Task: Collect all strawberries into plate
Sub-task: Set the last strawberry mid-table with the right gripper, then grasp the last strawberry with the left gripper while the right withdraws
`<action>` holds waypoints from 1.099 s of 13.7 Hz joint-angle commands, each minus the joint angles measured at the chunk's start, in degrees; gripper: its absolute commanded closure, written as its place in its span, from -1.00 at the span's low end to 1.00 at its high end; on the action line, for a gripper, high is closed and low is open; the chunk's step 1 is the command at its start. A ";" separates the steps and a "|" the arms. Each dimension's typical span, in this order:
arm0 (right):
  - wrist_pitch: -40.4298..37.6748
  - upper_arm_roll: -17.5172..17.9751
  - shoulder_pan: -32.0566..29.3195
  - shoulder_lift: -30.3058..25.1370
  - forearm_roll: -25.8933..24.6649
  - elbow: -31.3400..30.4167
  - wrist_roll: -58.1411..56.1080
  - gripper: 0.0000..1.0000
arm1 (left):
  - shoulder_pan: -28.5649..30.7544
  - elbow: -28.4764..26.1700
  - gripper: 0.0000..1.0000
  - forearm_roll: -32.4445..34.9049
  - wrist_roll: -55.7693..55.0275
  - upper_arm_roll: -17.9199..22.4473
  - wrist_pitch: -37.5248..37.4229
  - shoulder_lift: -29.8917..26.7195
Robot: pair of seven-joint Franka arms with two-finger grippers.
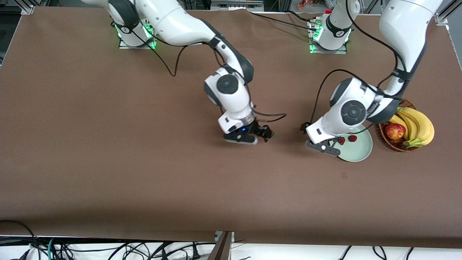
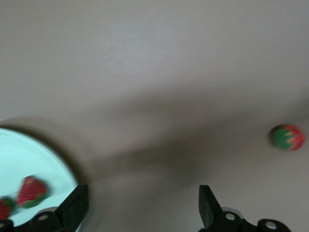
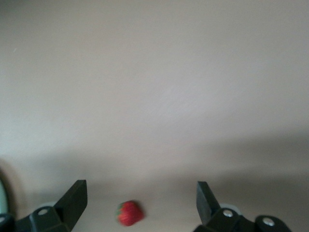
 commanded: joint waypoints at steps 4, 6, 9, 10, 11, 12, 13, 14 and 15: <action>-19.82 0.68 -12.94 -7.92 -0.12 -1.54 -22.51 -1.00 | -3.60 1.73 -1.00 0.41 -6.70 0.22 11.82 6.58; -28.43 0.24 -18.22 -10.82 -0.30 -1.54 -31.55 -1.00 | -6.32 1.73 -1.00 1.02 -13.29 0.40 14.03 7.72; -38.37 -4.31 -23.59 -14.87 -0.30 -1.63 -43.35 -1.00 | -8.35 1.73 -1.00 1.20 -21.91 0.49 14.21 8.34; -40.58 -6.85 -23.69 -15.22 -0.74 -1.54 -45.90 -1.00 | -9.14 1.65 -1.00 1.29 -23.76 0.57 14.21 8.43; -43.04 -8.79 -23.78 -17.05 -1.52 -1.54 -47.49 -1.00 | -10.11 1.47 -1.00 1.29 -25.08 0.66 14.30 8.78; -44.54 -10.03 -24.12 -18.20 -2.31 -1.54 -49.25 -1.00 | -10.99 1.30 -1.00 1.29 -27.27 0.75 15.26 9.30; -45.34 -10.22 -25.17 -19.69 -3.28 -1.72 -51.01 -1.00 | -11.69 0.95 -1.00 1.38 -29.64 0.84 16.83 9.66; -45.78 -9.87 -26.75 -21.45 -4.16 -2.50 -52.16 -1.00 | -12.22 0.86 -1.00 1.47 -31.06 1.19 17.37 10.10; -46.74 -9.78 -27.55 -23.55 -5.04 -3.73 -52.52 -1.00 | -12.75 0.77 -1.00 1.47 -31.16 1.89 17.38 10.19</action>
